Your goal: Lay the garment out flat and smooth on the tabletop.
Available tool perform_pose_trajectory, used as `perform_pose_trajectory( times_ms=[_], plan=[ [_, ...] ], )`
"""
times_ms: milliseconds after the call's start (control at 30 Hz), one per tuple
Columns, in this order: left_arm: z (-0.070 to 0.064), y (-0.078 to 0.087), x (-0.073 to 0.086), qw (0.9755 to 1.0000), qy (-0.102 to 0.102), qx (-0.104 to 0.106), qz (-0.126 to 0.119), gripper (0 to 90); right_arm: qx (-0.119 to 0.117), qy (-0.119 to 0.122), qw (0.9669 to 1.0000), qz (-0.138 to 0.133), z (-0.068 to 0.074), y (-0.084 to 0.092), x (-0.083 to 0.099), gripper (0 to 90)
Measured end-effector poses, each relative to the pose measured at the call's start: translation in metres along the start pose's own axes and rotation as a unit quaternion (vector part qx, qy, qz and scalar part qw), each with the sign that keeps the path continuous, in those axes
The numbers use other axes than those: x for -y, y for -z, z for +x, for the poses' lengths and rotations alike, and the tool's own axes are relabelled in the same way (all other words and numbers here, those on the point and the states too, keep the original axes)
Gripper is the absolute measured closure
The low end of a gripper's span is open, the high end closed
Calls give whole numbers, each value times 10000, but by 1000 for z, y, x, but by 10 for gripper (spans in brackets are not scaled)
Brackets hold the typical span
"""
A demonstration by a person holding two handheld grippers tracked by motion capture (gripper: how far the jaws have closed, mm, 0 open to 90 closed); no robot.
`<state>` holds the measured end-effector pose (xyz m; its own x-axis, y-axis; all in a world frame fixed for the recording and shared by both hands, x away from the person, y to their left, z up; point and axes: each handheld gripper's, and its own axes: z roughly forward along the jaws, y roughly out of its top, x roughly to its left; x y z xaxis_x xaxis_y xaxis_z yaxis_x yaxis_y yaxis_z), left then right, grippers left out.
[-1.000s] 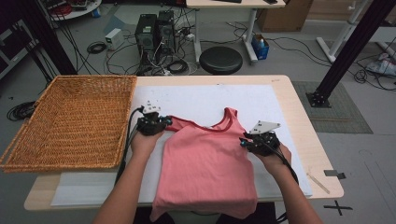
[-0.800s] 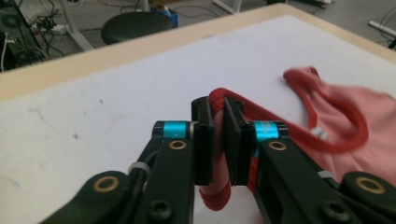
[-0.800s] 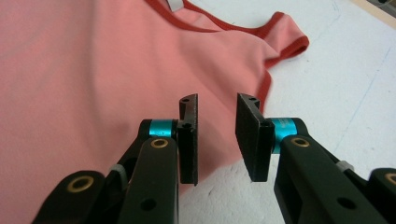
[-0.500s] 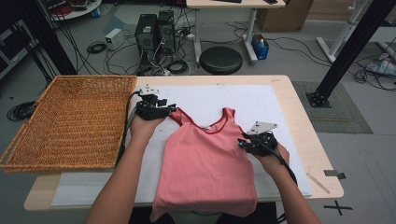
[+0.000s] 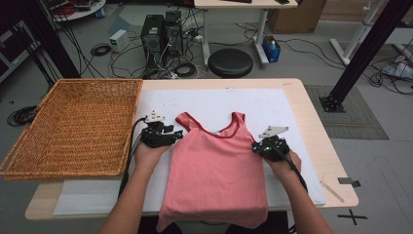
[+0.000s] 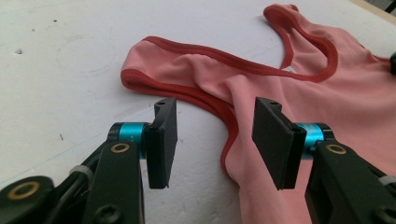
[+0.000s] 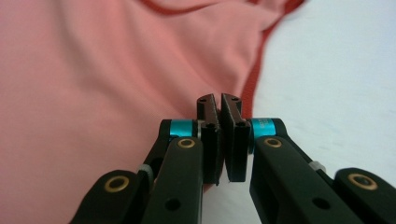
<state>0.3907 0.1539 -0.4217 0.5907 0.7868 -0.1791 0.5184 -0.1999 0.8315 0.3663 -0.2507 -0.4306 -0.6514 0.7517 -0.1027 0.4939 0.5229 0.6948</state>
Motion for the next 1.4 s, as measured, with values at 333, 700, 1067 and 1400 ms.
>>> perform_pose_trajectory(
  times_ms=[333,700,1067,1400],
  plan=[
    [-6,-13,12,9993,16,34,361,504,242,-59,9996,158,-15,11,24,866],
    [-32,-32,19,9954,-608,97,733,701,233,203,9993,-205,-5,22,15,796],
    [3,-3,4,9988,-145,-429,167,815,186,201,9990,-355,-4,28,12,713],
    [-5,1,4,9998,-45,-112,147,468,110,72,9982,-581,-18,20,-14,547]
  ],
)
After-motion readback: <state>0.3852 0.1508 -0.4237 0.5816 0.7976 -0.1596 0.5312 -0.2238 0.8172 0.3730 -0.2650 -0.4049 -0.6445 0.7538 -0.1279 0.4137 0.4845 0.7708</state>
